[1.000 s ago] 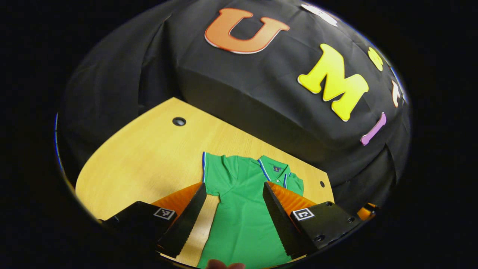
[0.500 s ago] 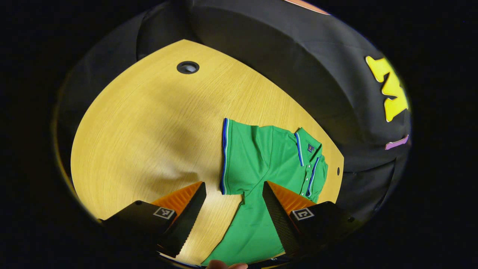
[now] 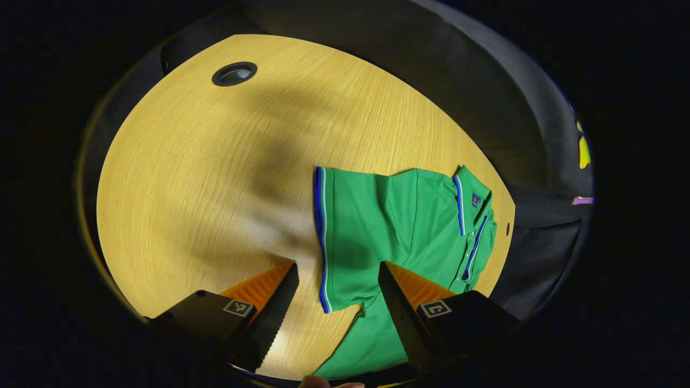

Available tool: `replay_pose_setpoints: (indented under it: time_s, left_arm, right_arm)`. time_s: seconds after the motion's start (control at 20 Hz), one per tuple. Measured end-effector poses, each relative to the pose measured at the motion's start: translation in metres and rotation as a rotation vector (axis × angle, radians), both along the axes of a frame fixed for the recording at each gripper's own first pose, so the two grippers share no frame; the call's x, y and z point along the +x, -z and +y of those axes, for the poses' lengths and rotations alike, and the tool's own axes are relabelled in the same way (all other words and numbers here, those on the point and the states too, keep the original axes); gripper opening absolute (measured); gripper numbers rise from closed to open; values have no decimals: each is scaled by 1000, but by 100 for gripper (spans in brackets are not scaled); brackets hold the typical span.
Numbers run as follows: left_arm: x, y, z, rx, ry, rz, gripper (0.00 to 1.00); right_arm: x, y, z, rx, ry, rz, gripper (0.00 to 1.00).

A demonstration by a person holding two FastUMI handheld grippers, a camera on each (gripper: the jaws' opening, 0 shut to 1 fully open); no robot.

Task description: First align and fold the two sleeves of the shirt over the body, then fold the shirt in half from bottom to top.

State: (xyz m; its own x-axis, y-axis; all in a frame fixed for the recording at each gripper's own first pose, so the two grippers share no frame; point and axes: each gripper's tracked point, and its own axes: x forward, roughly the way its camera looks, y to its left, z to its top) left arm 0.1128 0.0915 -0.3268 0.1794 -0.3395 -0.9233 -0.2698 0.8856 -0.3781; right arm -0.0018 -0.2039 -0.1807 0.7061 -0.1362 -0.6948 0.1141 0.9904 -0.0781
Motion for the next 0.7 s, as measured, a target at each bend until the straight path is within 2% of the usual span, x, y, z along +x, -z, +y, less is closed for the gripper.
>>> replay_pose_setpoints:
  time_s: [0.2,0.25,0.35,0.45,0.5,0.55,0.6,0.7]
  left_arm:
    - [0,4,-9,13,26,19,87]
    - [0,5,-7,31,27,27,75]
    - [-3,11,-9,35,21,50,57]
    - [-8,10,-8,41,-17,82,18]
    - [-8,12,-7,54,-23,79,10]
    - [-6,9,-1,74,-24,69,15]
    - [-3,2,2,82,-25,46,6]
    - [3,-14,-1,94,-5,-6,4]
  right_arm:
    - [-3,13,-1,43,39,33,93]
    - [-2,14,-1,54,48,36,93]
    - [-3,16,1,67,57,39,93]
    - [-5,20,2,72,56,48,93]
    - [-6,21,2,73,57,52,93]
    - [-7,22,4,77,57,54,93]
    - [-9,23,5,80,56,56,93]
    - [-12,24,8,79,56,57,93]
